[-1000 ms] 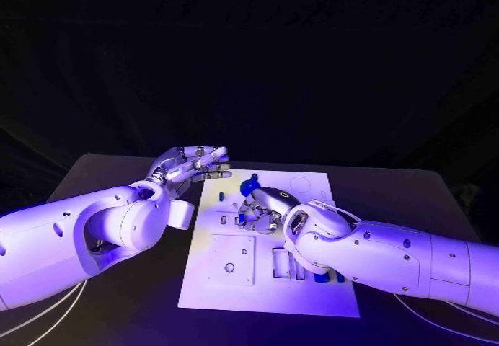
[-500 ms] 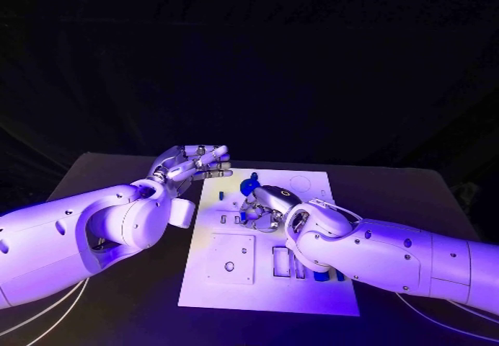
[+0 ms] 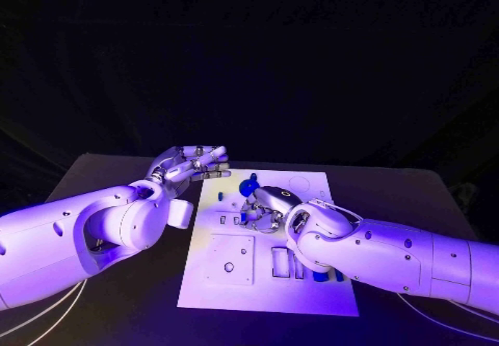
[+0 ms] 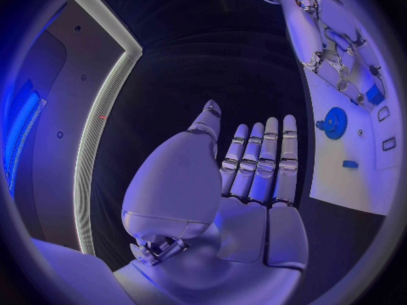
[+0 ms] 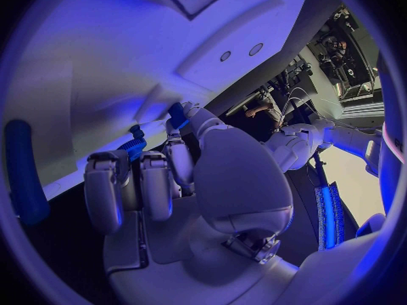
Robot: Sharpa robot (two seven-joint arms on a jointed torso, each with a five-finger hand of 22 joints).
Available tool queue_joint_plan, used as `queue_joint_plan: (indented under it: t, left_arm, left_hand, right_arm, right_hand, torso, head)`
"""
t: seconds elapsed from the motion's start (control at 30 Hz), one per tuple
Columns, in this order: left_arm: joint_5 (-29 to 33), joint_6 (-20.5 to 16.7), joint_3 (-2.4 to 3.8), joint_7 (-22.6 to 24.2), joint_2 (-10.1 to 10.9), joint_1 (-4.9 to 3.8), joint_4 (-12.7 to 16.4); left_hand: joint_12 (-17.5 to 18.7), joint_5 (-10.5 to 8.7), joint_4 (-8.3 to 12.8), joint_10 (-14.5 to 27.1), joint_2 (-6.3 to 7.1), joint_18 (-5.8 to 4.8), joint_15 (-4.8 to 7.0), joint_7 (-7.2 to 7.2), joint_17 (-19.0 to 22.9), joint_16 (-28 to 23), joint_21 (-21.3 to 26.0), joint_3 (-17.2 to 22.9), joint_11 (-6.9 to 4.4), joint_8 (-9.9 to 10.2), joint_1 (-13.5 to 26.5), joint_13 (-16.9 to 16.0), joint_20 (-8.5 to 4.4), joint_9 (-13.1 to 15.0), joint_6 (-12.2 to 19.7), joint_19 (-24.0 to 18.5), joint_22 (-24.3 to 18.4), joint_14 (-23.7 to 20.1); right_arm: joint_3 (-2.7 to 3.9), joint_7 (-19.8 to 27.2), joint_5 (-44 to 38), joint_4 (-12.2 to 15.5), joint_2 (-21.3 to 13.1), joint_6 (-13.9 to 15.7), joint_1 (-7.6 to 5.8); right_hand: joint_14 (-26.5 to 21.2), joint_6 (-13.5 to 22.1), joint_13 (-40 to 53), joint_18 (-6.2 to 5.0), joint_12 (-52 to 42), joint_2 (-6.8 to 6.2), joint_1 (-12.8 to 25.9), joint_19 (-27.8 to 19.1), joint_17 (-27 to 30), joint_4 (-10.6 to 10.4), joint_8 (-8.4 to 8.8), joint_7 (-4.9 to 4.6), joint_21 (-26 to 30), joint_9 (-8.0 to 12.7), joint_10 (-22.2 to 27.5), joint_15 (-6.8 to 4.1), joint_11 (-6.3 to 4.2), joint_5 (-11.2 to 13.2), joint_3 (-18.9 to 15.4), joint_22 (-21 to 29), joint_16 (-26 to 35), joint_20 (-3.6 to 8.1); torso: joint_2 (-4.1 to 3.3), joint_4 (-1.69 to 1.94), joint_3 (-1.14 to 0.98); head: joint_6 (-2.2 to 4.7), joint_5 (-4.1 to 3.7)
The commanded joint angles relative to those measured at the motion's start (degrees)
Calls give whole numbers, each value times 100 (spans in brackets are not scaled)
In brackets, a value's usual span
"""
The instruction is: Assemble the parts on the task board
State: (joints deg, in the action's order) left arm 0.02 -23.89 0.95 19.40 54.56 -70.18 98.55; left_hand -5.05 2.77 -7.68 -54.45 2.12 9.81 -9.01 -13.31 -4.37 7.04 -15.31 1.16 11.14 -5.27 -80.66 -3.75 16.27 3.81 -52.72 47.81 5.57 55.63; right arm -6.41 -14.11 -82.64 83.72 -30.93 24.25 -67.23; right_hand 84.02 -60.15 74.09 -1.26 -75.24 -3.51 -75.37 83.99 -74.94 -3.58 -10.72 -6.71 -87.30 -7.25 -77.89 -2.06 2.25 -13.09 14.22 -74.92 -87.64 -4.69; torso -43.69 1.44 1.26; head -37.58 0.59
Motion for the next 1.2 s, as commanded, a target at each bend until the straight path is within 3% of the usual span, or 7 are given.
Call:
queue_joint_plan:
  t: [0.03,0.6,0.83,0.9,1.03,1.2]
  left_arm:
    - [14,103,4,25,-1,-6,14]
    - [14,104,4,21,19,-6,13]
    - [14,107,4,14,22,-6,12]
    - [14,111,4,9,22,-6,10]
    - [14,116,4,0,22,-6,3]
    - [5,141,4,-21,19,-6,-20]
  left_hand:
    - [29,15,19,49,-38,65,-22,-17,7,-26,27,0,4,36,-3,4,0,-4,40,-21,-10,1]
    - [29,15,19,49,-38,65,-22,-17,7,-26,27,0,4,36,-3,4,0,-4,40,-21,-10,1]
    - [29,15,19,49,-38,65,-22,-17,7,-26,27,0,4,36,-3,4,0,-4,40,-21,-10,1]
    - [29,15,19,49,-38,65,-22,-17,7,-26,27,0,4,36,-3,4,0,-4,40,-21,-10,1]
    - [30,15,21,48,-42,65,-23,-14,7,-29,27,-2,3,36,-4,3,0,-2,37,-21,-11,2]
    - [26,15,39,16,-91,65,-5,51,0,-32,28,3,-28,11,-26,-3,0,12,-38,-22,-19,40]
  right_arm:
    - [-24,-118,-75,-14,-2,-206,30]
    - [-23,-99,-50,-23,6,-115,30]
    - [-23,-82,-50,-14,15,-52,30]
    - [-23,-79,-51,-11,12,-2,30]
    - [-23,-60,-53,3,2,132,30]
    - [-22,48,-39,95,-58,522,32]
  right_hand:
    - [479,143,-12,32,36,-46,102,355,-1019,-61,98,-71,22,82,28,60,36,14,-13,-1240,13,8]
    - [473,327,-90,19,120,-142,161,324,-1001,-123,209,-155,65,135,131,132,115,0,-84,-1209,25,-63]
    - [467,385,-105,11,137,-205,210,304,-981,-187,241,-176,91,153,165,159,141,173,-172,-1190,38,-98]
    - [463,463,-130,5,161,-255,253,288,-970,-236,279,-193,114,172,200,174,159,346,-254,-1174,45,-112]
    - [455,653,-271,-9,297,-339,303,252,-944,-318,367,-241,162,217,354,209,204,462,-431,-1138,62,-140]
    - [441,959,-394,-34,398,-392,188,185,-899,-449,500,-340,255,306,502,285,293,535,-716,-1070,91,-208]
  torso:
    - [-5,-1,-1]
    - [-3,0,-2]
    - [-1,4,0]
    - [-1,3,1]
    - [1,4,0]
    - [-2,4,-3]
  head:
    - [1,-9]
    - [-17,-20]
    - [-17,-24]
    - [-13,-23]
    - [-19,-25]
    - [-32,-31]
